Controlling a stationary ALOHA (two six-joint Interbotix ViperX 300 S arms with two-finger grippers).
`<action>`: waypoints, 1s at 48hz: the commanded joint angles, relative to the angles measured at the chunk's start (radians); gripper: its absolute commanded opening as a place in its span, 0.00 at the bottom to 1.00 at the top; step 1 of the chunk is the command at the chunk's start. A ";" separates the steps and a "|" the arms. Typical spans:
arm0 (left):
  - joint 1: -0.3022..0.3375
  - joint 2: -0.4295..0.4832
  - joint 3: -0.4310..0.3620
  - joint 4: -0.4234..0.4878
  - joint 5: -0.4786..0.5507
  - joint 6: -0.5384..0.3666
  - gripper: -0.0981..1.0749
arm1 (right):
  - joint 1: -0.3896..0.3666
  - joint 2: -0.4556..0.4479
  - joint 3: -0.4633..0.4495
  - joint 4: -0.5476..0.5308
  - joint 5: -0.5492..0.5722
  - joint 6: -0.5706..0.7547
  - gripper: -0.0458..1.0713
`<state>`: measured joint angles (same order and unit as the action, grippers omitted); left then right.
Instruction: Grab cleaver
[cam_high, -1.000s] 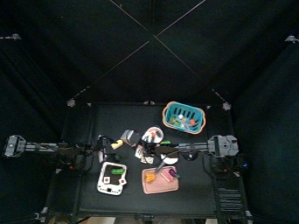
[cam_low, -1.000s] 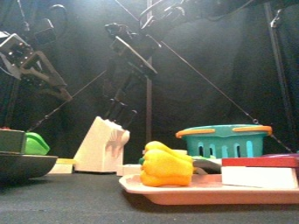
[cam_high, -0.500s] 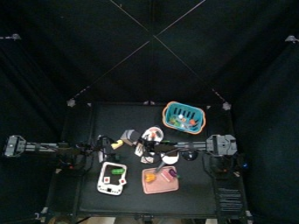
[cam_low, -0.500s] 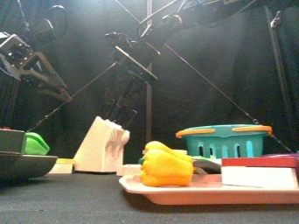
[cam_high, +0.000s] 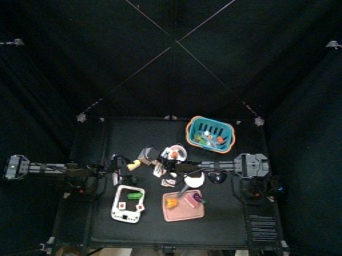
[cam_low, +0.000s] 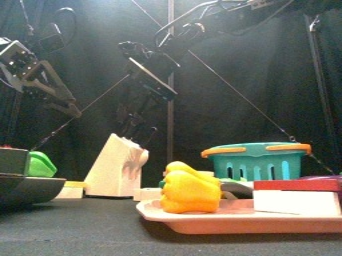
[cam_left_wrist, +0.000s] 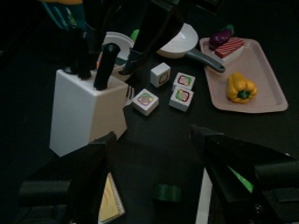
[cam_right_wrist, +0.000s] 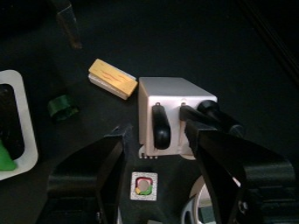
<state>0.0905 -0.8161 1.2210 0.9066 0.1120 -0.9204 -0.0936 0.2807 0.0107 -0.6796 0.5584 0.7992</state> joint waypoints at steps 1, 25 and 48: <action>0.005 0.002 -0.012 0.000 -0.005 -0.002 0.93 | -0.008 -0.018 -0.034 -0.003 -0.005 -0.002 0.81; 0.005 0.002 -0.011 0.000 -0.005 -0.002 0.93 | -0.008 -0.011 -0.040 -0.003 0.000 -0.003 0.71; 0.005 0.002 -0.009 0.000 -0.005 -0.002 0.93 | -0.008 -0.003 -0.041 -0.002 0.002 -0.003 0.57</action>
<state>0.0920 -0.8161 1.2257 0.9066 0.1120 -0.9219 -0.0951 0.2991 -0.0031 -0.6796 0.5630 0.7961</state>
